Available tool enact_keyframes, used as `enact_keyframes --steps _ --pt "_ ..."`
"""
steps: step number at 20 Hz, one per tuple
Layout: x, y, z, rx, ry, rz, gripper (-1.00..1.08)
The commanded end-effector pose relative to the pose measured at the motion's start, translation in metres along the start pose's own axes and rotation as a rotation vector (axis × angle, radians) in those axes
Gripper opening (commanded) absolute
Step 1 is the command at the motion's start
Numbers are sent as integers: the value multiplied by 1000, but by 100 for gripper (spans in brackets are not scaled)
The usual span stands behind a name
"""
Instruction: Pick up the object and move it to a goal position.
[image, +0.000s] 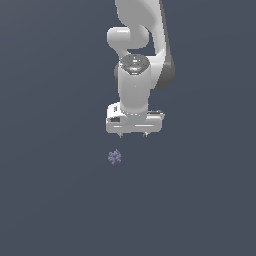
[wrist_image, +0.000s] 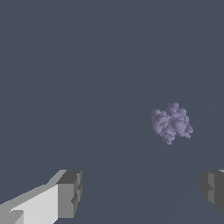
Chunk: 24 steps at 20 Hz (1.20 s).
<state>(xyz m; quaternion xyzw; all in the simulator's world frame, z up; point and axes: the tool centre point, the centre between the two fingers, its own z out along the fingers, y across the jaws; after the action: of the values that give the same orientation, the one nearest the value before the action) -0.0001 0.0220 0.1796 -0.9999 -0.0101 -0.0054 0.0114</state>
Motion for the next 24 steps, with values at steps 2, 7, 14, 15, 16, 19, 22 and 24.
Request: enact_keyframes --steps 2,7,14,15,16,19,22,24 --pt "0 0 0 0 1 0 100" --pt "10 -9 -17 18 38 3 100" --pt "15 -13 -25 26 55 4 100" --pt "15 -13 -25 26 55 2 100" --pt "15 -13 -25 26 55 0 100" --pt "16 -9 -21 23 53 -12 100" --pt "18 -3 -14 19 50 -34 100" --pt "19 3 -8 15 46 -54 100"
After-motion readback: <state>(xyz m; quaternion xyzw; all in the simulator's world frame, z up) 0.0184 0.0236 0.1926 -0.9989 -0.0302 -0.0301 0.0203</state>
